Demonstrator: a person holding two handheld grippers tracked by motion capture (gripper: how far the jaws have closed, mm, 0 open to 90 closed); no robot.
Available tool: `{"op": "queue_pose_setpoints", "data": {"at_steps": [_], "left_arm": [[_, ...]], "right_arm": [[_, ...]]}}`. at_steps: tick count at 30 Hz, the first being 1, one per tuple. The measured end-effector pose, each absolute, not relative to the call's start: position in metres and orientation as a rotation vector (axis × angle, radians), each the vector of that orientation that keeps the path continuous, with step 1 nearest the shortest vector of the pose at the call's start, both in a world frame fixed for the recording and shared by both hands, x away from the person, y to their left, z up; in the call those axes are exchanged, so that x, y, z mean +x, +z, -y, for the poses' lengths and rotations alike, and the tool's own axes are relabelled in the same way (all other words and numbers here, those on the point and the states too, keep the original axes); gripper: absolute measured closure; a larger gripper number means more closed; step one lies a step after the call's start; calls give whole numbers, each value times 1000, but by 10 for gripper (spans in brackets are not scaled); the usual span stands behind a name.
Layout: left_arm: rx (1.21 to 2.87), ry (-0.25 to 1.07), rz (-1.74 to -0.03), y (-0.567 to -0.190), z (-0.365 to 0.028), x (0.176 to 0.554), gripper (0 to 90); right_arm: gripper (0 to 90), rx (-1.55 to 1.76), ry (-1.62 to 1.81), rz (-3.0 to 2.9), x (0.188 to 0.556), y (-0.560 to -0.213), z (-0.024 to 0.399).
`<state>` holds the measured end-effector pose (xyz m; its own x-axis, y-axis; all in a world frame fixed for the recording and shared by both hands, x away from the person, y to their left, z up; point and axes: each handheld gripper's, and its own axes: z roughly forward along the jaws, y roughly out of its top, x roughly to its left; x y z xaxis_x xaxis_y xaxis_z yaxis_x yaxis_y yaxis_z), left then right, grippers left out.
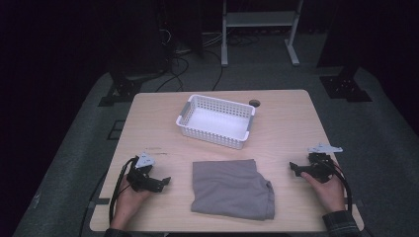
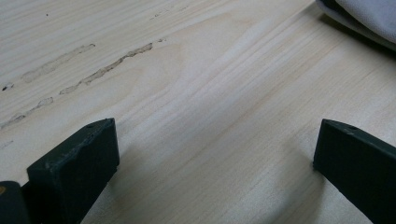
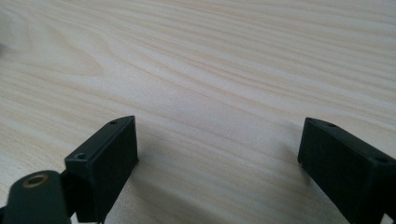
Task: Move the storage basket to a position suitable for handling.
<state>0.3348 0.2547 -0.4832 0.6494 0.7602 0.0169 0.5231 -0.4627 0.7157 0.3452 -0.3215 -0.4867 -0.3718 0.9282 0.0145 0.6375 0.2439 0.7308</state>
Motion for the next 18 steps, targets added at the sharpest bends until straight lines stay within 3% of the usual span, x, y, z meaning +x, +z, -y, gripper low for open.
{"op": "queue_pose_setpoints", "data": {"at_steps": [18], "left_arm": [[2149, 386, -1015, -460, -241, 357, 0]], "right_arm": [[112, 1417, 928, -2108, 345, -487, 321]]}}
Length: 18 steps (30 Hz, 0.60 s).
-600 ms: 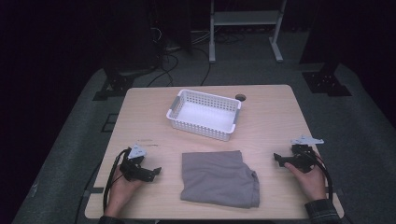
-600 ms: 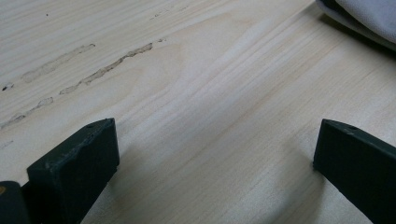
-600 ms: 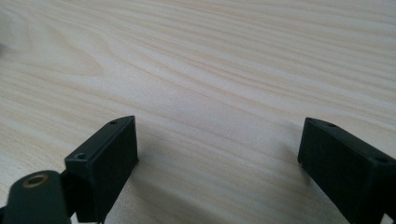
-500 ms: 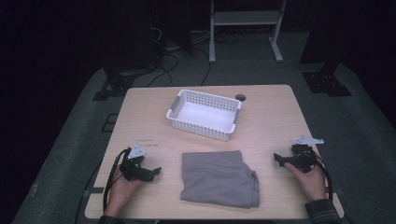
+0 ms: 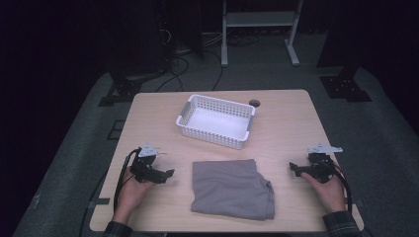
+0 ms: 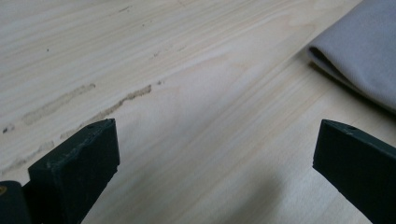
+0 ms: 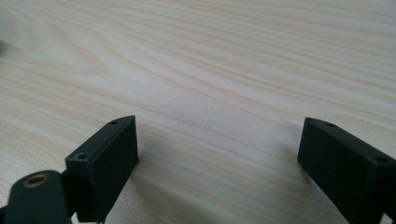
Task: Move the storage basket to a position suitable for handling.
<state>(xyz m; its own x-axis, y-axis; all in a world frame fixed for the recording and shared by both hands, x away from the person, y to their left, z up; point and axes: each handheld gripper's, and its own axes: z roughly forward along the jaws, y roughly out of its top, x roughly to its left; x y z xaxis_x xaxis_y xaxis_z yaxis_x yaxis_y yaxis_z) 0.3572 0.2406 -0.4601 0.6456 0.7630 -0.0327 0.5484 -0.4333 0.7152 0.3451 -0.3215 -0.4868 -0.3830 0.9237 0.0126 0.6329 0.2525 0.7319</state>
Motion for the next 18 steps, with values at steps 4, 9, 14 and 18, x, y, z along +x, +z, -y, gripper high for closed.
{"op": "queue_pose_setpoints", "data": {"at_steps": [4, 9, 14, 18], "left_arm": [[2132, 386, -1012, -450, -238, 369, 16], [2127, 375, -1018, -443, -235, 380, 47], [2127, 361, -1024, -435, -232, 394, 61], [2124, 360, -1020, -426, -229, 403, 95]], "right_arm": [[112, 1417, 929, -2108, 345, -487, 321], [112, 1417, 929, -2108, 345, -487, 321], [112, 1419, 929, -2108, 345, -487, 321], [112, 1419, 929, -2108, 345, -487, 321]]}}
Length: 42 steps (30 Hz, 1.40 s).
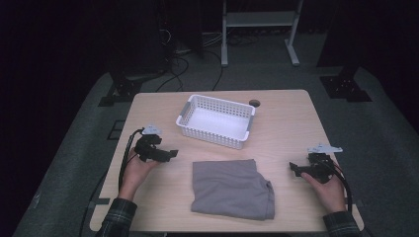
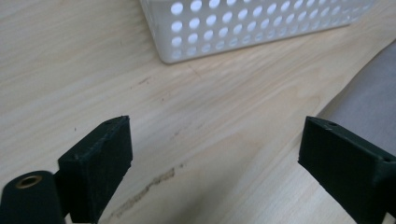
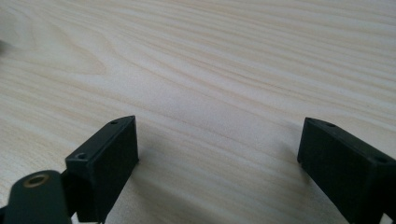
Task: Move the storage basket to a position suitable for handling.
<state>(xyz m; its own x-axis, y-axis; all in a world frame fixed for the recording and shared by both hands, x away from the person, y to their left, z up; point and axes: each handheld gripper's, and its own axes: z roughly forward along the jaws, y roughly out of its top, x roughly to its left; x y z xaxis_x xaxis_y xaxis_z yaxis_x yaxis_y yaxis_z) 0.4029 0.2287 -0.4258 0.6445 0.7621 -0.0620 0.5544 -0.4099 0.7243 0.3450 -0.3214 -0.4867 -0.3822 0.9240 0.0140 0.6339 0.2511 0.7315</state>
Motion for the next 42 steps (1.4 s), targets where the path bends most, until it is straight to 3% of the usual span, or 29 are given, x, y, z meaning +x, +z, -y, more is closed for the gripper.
{"op": "queue_pose_setpoints", "data": {"at_steps": [12, 20, 42], "left_arm": [[2095, 352, -1021, -404, -219, 436, 224], [2052, 363, -1054, -393, -216, 463, 356], [2082, 420, -1122, -401, -201, 505, 588]], "right_arm": [[114, 1418, 930, -2108, 345, -487, 321], [116, 1418, 931, -2109, 345, -487, 321], [124, 1416, 934, -2110, 345, -487, 321]]}}
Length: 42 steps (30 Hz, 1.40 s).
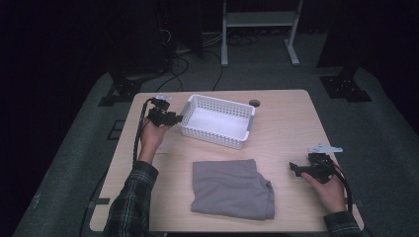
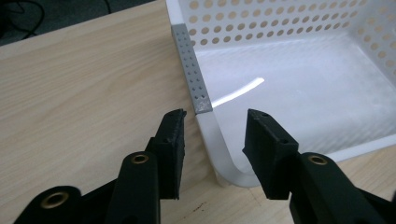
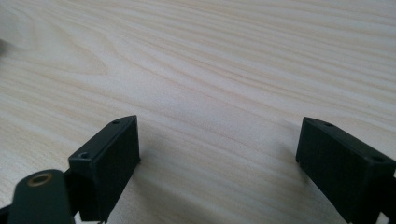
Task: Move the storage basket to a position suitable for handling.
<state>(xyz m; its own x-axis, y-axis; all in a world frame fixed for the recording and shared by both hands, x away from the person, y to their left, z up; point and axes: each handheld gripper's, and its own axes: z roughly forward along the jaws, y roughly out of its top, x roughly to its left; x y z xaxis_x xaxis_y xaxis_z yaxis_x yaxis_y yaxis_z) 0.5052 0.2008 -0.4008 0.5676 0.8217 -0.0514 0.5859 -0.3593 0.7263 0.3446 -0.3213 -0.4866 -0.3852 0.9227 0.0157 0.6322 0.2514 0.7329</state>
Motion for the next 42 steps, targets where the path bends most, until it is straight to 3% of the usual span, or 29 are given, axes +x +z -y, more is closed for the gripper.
{"op": "queue_pose_setpoints", "data": {"at_steps": [11, 42], "left_arm": [[2109, 414, -1139, -408, -193, 507, 707], [2143, 373, -1048, -409, -122, 496, 759]], "right_arm": [[124, 1416, 934, -2110, 345, -487, 321], [125, 1415, 933, -2110, 345, -487, 321]]}}
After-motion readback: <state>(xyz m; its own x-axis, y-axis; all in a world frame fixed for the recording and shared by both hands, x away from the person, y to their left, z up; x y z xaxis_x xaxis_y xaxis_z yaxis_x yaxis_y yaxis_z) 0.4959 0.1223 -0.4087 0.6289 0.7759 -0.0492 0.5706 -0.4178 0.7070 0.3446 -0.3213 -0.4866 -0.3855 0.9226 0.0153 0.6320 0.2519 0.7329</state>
